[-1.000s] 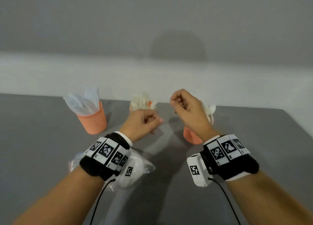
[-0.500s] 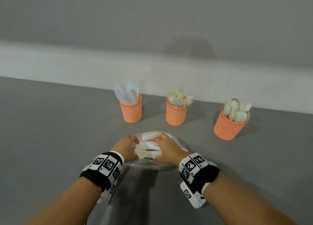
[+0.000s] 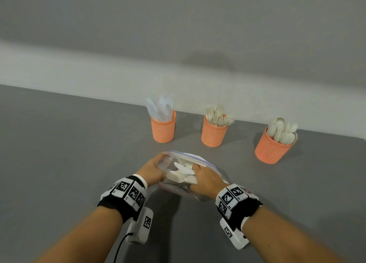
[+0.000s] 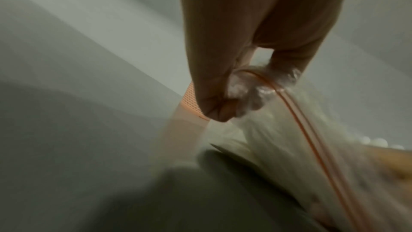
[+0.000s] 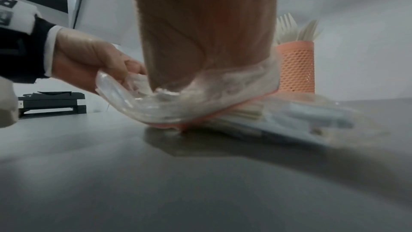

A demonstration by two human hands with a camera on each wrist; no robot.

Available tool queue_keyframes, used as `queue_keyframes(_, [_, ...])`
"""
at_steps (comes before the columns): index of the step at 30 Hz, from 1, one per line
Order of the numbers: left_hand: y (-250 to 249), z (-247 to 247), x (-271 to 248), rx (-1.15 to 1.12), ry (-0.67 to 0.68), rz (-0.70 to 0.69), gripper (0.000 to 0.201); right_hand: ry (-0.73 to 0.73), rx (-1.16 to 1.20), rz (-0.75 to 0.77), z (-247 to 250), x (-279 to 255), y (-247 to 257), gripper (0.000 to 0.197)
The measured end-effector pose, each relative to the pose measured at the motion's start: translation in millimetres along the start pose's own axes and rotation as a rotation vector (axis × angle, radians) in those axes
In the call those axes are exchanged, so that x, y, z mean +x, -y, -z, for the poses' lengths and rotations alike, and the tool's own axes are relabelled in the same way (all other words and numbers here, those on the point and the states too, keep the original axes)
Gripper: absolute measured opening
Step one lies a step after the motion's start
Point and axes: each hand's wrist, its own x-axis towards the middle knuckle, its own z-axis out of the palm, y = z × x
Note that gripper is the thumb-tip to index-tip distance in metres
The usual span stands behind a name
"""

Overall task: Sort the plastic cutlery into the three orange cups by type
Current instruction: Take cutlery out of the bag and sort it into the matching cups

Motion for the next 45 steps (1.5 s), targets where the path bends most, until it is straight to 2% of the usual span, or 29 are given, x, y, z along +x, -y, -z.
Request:
queue_keyframes(3, [-1.1,1.3,1.2,0.056,0.037,0.013,0.060,0.072,-0.044,-0.021,2.0,-1.6,5.6,0.039])
queue_keyframes(5, [-3.6,2.2,1.0,0.058,0.044,0.007,0.063,0.114,-0.022,-0.024,8.9,-4.2,8.9,0.031])
queue_keyframes(8, [-7.3,6.0,-1.4,0.065,0.035,-0.004,0.067,0.136,0.202,-0.062,17.0,-4.9,6.5,0.016])
queue_keyframes(9, [-8.1,7.5,-2.0,0.065,0.033,-0.006,0.067,0.133,0.295,-0.066,19.8,-5.1,5.1,0.018])
queue_keyframes(11, [-7.0,9.8,-2.6,0.082,0.034,0.002,0.070,0.156,0.458,-0.034,21.9,-4.9,1.2,0.035])
queue_keyframes(13, [-3.8,10.9,-1.9,0.086,0.021,0.007,0.072,0.203,0.498,0.014,24.0,-7.6,-0.9,0.046])
queue_keyframes(15, [-3.2,9.1,-0.6,0.083,0.025,-0.010,0.071,0.277,0.522,0.007,24.5,-11.4,-2.9,0.042])
queue_keyframes(17, [-7.0,6.5,-1.4,0.124,0.042,-0.039,0.071,0.305,0.599,-0.010,20.9,-10.6,-8.3,0.028])
queue_keyframes(19, [-10.7,5.6,-1.9,0.186,0.057,-0.070,0.072,0.223,0.724,-0.062,21.7,-10.8,-14.1,0.012])
queue_keyframes(21, [-10.3,6.6,-0.3,0.282,0.063,-0.068,0.073,0.112,0.885,-0.080,24.7,-10.0,-21.8,0.016])
queue_keyframes(23, [-8.8,7.0,1.2,0.396,0.046,-0.028,0.072,0.048,1.038,-0.046,34.0,-11.9,-22.2,0.011])
queue_keyframes(25, [-6.9,4.3,1.1,0.481,0.019,0.018,0.063,-0.053,1.219,-0.030,41.8,-11.1,-19.9,0.019])
queue_keyframes(29, [-3.0,-4.8,0.4,0.505,-0.025,0.052,0.059,-0.270,1.671,-0.040,59.8,-7.1,-18.4,0.019])
queue_keyframes(33, [-0.9,-5.2,-0.5,0.498,-0.047,0.074,0.061,-0.462,1.899,-0.024,82.9,-7.0,-24.1,0.017])
queue_keyframes(36, [-7.9,-4.0,-5.4,0.605,-0.109,0.075,0.042,-0.455,1.809,-0.009,99.2,-14.2,-20.1,0.014])
queue_keyframes(37, [-14.1,-4.2,-6.9,0.628,-0.176,0.026,0.035,-0.425,1.741,-0.005,103.2,-16.8,-16.6,0.011])
queue_keyframes(39, [-35.7,-7.6,-12.3,0.505,-0.268,-0.148,0.034,-0.344,1.549,-0.001,106.0,-20.8,-6.8,0.010])
queue_keyframes(40, [-49.8,-11.1,-15.8,0.395,-0.245,-0.226,0.040,-0.308,1.437,0.010,104.4,-21.3,0.0,0.011])
queue_keyframes(42, [-76.6,-21.9,-20.4,0.195,-0.076,-0.285,0.056,-0.245,1.213,0.049,100.2,-22.8,15.2,0.010])
queue_keyframes(43, [-85.6,-28.0,-20.1,0.075,0.016,-0.272,0.061,-0.216,1.099,0.065,97.2,-23.7,22.5,0.007])
queue_keyframes(45, [-96.2,-38.0,-17.7,-0.223,0.095,-0.205,0.055,-0.178,0.890,0.092,91.9,-24.0,33.4,0.015])
